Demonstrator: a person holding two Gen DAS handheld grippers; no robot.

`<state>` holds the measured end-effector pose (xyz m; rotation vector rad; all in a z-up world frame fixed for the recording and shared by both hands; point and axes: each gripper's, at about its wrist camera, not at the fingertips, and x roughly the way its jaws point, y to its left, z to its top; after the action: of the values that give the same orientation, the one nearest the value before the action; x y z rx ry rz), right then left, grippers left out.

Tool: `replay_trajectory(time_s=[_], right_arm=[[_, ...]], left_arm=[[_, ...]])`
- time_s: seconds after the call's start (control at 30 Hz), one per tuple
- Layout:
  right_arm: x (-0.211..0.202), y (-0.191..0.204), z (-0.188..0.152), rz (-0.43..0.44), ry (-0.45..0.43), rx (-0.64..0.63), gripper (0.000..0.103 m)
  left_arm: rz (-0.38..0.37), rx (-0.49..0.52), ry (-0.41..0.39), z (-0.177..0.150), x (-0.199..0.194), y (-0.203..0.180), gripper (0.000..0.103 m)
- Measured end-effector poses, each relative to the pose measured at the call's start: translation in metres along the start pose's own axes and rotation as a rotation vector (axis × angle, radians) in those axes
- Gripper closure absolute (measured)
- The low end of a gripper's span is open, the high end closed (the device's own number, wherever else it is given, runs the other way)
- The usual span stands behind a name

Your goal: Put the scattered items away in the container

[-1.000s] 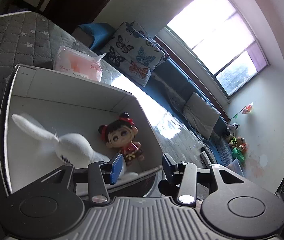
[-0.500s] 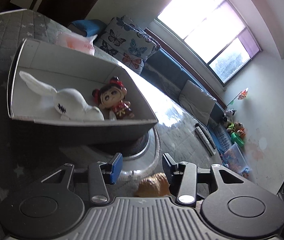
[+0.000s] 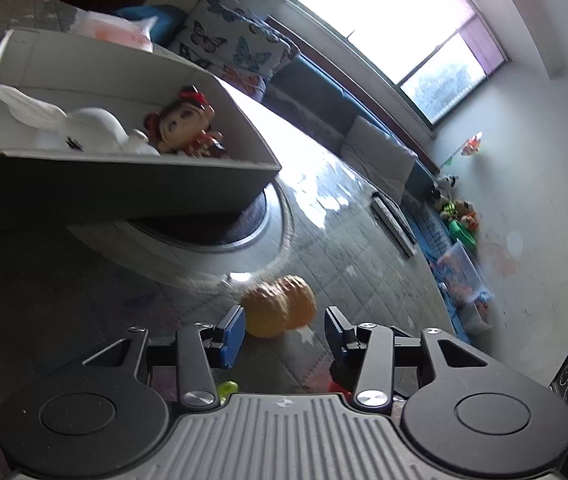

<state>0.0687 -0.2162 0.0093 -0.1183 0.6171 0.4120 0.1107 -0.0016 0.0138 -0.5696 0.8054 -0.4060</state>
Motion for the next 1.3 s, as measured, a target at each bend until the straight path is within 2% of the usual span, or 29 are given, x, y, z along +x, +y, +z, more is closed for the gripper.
replay_trajectory(time_s=[0.53,0.77,1.0,1.07,1.3], right_arm=[[-0.010,-0.023,-0.035,-0.029,0.067,0.057,0.025],[-0.005,-0.031,-0.042,-0.016,0.083,0.094,0.026],[0.002,-0.031,-0.044,0.003,0.095,0.105,0.029],[0.003,-0.031,-0.045,0.006,0.097,0.108,0.034],[0.006,-0.032,-0.047,0.014,0.103,0.122,0.039]], left_arm=[[-0.089,0.034,0.127,-0.019,0.027,-0.029,0.057],[-0.114,0.003,0.171,-0.017,0.042,-0.033,0.057],[-0.136,0.001,0.204,-0.020,0.050,-0.039,0.057],[-0.139,0.000,0.214,-0.021,0.053,-0.039,0.057],[-0.135,0.006,0.228,-0.023,0.061,-0.039,0.057]])
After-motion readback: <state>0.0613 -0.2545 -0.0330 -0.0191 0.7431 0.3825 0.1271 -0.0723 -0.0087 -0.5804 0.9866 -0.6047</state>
